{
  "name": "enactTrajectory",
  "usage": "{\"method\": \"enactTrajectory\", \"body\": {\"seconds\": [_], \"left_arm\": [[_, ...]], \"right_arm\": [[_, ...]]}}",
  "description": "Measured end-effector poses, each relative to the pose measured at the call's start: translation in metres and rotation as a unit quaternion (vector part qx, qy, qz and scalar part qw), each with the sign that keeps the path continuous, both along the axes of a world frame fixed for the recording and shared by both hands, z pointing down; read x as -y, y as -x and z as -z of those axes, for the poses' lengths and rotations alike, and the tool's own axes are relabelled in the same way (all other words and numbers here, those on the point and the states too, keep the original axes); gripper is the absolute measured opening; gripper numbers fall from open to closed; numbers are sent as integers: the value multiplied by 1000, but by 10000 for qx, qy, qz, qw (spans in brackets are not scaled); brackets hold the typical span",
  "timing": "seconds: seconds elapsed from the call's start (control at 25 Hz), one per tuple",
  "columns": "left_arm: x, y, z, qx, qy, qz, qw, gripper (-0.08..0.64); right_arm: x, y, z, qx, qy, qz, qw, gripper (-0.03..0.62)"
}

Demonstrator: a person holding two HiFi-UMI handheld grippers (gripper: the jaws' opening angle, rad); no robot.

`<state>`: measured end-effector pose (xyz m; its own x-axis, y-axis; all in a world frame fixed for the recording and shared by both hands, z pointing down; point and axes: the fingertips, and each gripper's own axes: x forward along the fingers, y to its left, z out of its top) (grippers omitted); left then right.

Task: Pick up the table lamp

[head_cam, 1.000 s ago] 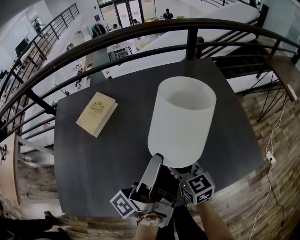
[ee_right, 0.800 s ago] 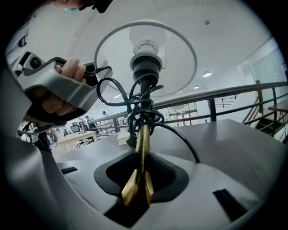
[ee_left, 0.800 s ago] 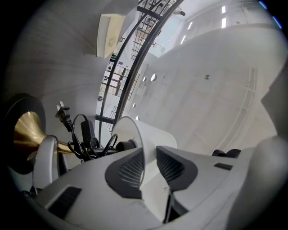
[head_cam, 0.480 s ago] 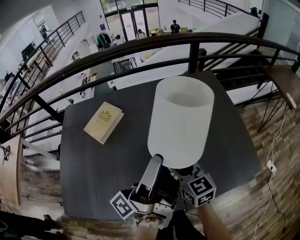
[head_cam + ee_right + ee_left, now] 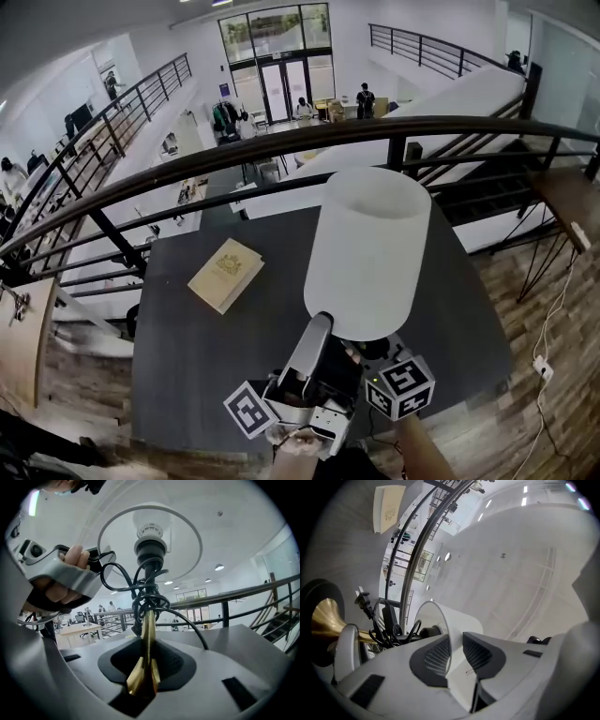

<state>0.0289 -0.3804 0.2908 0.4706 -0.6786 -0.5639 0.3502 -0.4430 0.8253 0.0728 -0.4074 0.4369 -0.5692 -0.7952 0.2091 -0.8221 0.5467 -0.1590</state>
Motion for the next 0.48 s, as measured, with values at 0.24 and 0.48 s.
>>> {"method": "enactTrajectory", "body": {"seconds": [0.24, 0.48], "left_arm": [[-3, -4, 23, 27, -175, 2, 9998, 98], [-2, -11, 38, 26, -254, 25, 9997, 98]], "right_arm": [[1, -5, 24, 11, -141, 5, 9999, 117], [6, -11, 41, 48, -189, 17, 9998, 117]]}}
